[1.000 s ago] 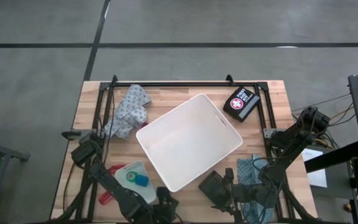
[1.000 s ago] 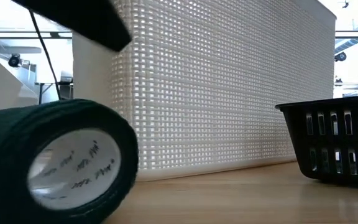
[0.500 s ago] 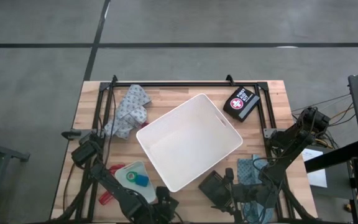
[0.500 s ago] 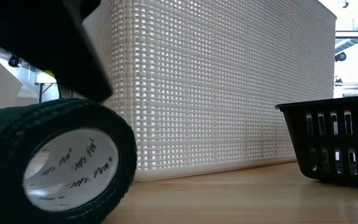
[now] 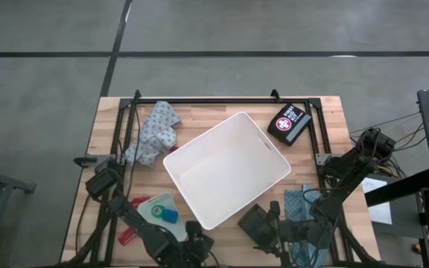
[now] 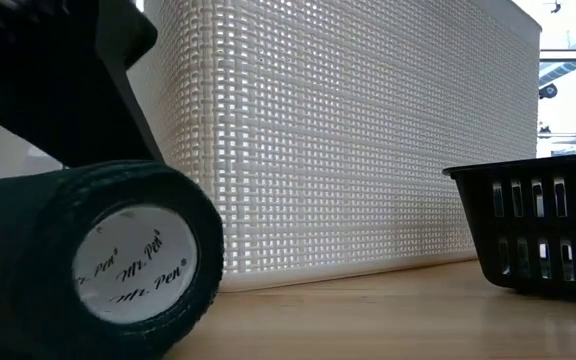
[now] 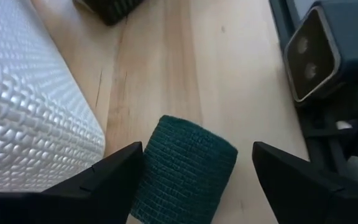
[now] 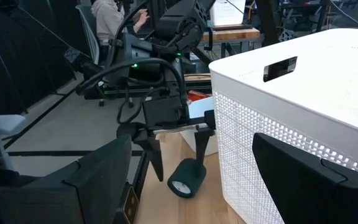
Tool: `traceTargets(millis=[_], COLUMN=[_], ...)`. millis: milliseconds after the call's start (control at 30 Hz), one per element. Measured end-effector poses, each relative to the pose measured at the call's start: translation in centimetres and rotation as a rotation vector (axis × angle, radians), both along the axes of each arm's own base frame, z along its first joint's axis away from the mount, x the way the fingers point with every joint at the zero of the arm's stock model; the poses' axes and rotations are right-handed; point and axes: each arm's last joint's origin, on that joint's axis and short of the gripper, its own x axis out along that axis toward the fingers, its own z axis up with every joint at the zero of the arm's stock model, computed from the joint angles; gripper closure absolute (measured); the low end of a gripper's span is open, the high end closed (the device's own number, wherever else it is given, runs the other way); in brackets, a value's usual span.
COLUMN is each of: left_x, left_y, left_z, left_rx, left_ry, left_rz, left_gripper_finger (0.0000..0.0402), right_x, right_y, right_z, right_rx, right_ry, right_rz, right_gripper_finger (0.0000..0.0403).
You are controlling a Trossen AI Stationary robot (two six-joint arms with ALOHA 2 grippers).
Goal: Pick & place medical supplies in basket/bin
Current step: Put the dark green bandage into the white bin
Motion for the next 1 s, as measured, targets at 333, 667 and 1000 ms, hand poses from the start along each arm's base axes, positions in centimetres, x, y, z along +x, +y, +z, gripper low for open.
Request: traceTargets(millis=[333, 667, 1000], left_x=[-0.19, -0.27, -0.22], left_y=[0.53, 0.59, 0.49], left_z=[-0.83, -0.99, -0.95], left_rx=[-0.007, -0.012, -0.024], left_ry=[0.011, 0.021, 0.017], left_rz=[0.016, 0.011, 0.006], left_gripper_finger=[0.0107, 0.0144, 0.0192], right_x=[0.01, 0.00, 0.01], right_y=[0.00, 0.00, 0.00], right_z=[0.00, -0.01, -0.01], right_rx=[0.000, 0.000, 0.000], right_ry=[0.000, 0.000, 0.000], right_rz=[0.000, 0.000, 0.000], right_gripper_finger=[0.0074, 0.0074, 0.0074])
